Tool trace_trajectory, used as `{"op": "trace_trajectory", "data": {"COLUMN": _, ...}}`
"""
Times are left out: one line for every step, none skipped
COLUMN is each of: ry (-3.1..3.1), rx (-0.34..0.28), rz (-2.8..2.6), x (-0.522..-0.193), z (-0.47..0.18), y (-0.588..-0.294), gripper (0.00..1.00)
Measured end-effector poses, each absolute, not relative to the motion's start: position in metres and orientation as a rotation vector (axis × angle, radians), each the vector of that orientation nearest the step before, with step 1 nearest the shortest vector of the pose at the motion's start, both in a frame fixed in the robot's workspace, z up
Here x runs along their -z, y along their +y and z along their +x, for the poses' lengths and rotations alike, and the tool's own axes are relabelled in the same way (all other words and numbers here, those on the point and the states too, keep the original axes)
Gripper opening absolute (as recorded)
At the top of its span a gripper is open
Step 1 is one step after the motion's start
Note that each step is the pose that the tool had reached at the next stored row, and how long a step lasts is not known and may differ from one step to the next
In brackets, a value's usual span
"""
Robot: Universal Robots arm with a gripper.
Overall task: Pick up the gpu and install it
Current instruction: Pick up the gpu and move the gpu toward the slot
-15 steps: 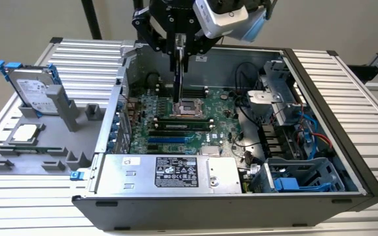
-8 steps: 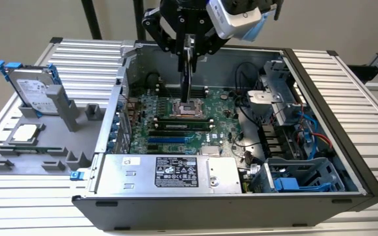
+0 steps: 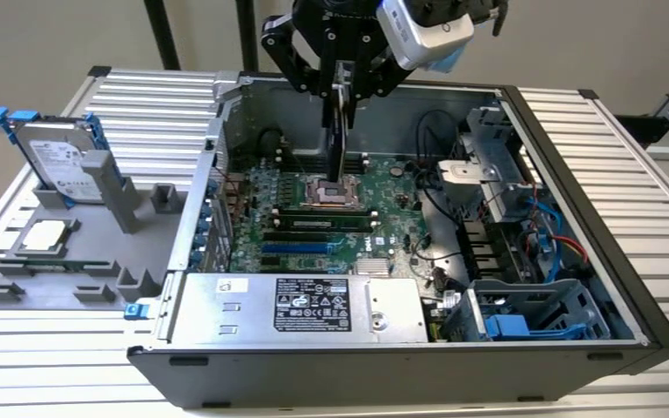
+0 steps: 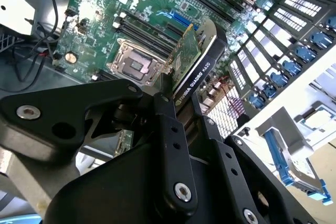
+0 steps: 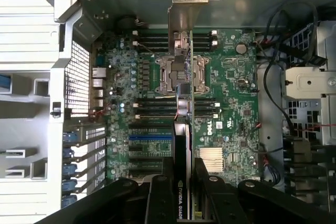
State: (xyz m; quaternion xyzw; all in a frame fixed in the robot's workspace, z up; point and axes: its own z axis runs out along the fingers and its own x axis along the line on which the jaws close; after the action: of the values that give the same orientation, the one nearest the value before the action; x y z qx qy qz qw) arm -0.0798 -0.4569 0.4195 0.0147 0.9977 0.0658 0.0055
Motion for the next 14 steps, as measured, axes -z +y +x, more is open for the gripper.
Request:
{"op": "trace_trajectory", "data": {"ry": 3.123, "rx": -0.206, "rz": 0.046, "x": -0.4195, "z": -0.0798, "y": -0.4569, "gripper": 0.0}}
{"op": "trace_trajectory", "data": {"ry": 3.123, "rx": -0.206, "rz": 0.046, "x": -0.4195, "z": -0.0798, "y": -0.4569, "gripper": 0.0}}
{"op": "trace_trajectory", "data": {"ry": 3.123, "rx": -0.206, "rz": 0.046, "x": -0.4195, "z": -0.0798, "y": -0.4569, "gripper": 0.0}}
{"op": "trace_trajectory", "data": {"ry": 3.123, "rx": -0.206, "rz": 0.046, "x": -0.4195, "z": -0.0797, "y": -0.4569, "gripper": 0.0}}
{"op": "trace_trajectory", "data": {"ry": 3.124, "rx": -0.206, "rz": 0.046, "x": -0.4195, "z": -0.0795, "y": -0.4569, "gripper": 0.0}}
{"op": "trace_trajectory", "data": {"ry": 3.124, "rx": -0.206, "rz": 0.046, "x": -0.4195, "z": -0.0793, "y": -0.4569, "gripper": 0.0}}
{"op": "trace_trajectory", "data": {"ry": 3.123, "rx": -0.206, "rz": 0.046, "x": -0.4195, "z": -0.0792, "y": -0.4569, "gripper": 0.0}}
{"op": "trace_trajectory", "data": {"ry": 3.123, "rx": -0.206, "rz": 0.046, "x": -0.4195, "z": -0.0791, "y": -0.4569, "gripper": 0.0}}
{"op": "trace_trajectory", "data": {"ry": 3.123, "rx": -0.206, "rz": 0.046, "x": -0.4195, "z": -0.0791, "y": -0.4569, "gripper": 0.0}}
{"op": "trace_trajectory", "data": {"ry": 3.123, "rx": -0.206, "rz": 0.046, "x": -0.4195, "z": -0.0791, "y": -0.4569, "gripper": 0.0}}
{"op": "trace_trajectory", "data": {"ry": 3.123, "rx": -0.206, "rz": 0.046, "x": -0.4195, "z": -0.0791, "y": -0.4569, "gripper": 0.0}}
{"op": "trace_trajectory", "data": {"ry": 3.123, "rx": -0.206, "rz": 0.046, "x": -0.4195, "z": -0.079, "y": -0.4569, "gripper": 0.0}}
{"op": "trace_trajectory", "data": {"ry": 3.123, "rx": -0.206, "rz": 0.046, "x": -0.4195, "z": -0.079, "y": -0.4569, "gripper": 0.0}}
{"op": "trace_trajectory", "data": {"ry": 3.123, "rx": -0.206, "rz": 0.046, "x": -0.4195, "z": -0.079, "y": -0.4569, "gripper": 0.0}}
